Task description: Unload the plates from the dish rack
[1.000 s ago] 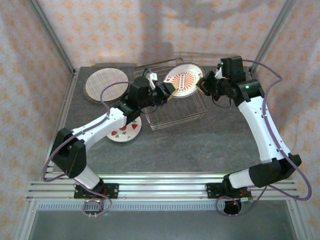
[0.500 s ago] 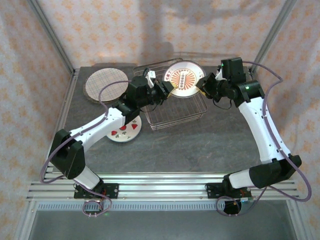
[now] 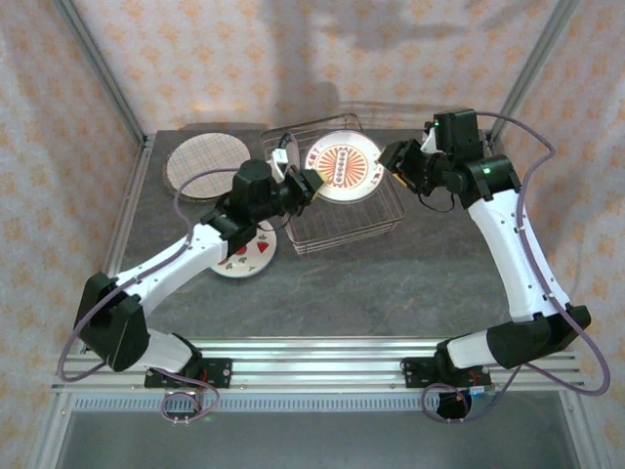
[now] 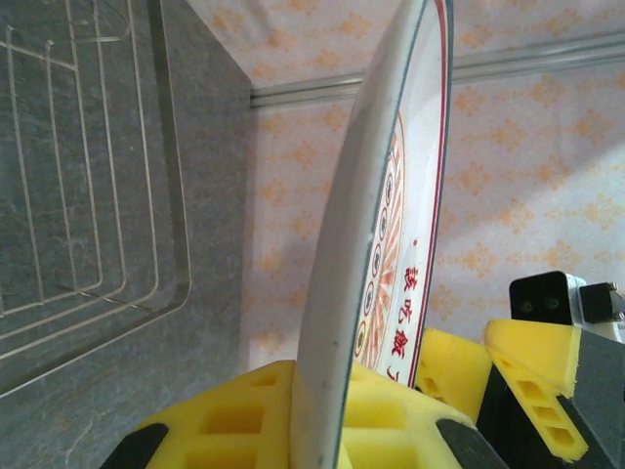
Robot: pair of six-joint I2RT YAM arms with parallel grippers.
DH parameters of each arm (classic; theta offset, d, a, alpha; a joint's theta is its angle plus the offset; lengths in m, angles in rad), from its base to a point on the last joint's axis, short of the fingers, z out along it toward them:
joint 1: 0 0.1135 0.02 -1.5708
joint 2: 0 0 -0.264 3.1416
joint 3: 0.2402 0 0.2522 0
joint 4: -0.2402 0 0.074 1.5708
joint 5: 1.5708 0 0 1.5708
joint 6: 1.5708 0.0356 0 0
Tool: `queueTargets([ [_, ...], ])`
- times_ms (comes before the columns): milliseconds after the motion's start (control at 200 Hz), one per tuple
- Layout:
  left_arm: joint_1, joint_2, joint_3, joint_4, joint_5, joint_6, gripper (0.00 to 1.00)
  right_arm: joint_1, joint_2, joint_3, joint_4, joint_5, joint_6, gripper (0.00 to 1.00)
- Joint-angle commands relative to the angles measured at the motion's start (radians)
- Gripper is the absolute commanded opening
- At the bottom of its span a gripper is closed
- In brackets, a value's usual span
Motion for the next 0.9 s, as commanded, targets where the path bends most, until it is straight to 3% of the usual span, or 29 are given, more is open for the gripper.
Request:
queueTargets([
  [0,0.043,-0.101,-0.040,0.017,-0.014,-0.008,0.00,0.024,-0.027,0.036,-0.002,0.048,-0.074,0.50],
  [405,0.207,-0.350,-0.202,-0.138,-0.008,0.000,0.00,0.189,-0.087,-0.063,0.261,0.122,-0.291,0.51],
  [681,0.309,-0.500,-0.288,-0.269,-0.019,0.013,0.00,0.278,-0.132,-0.192,0.449,0.080,-0.433,0.53],
  [896,0.361,-0.642,-0.408,-0.370,-0.098,0.012,0.00,0.343,-0.171,-0.305,0.545,0.043,-0.555,0.57],
])
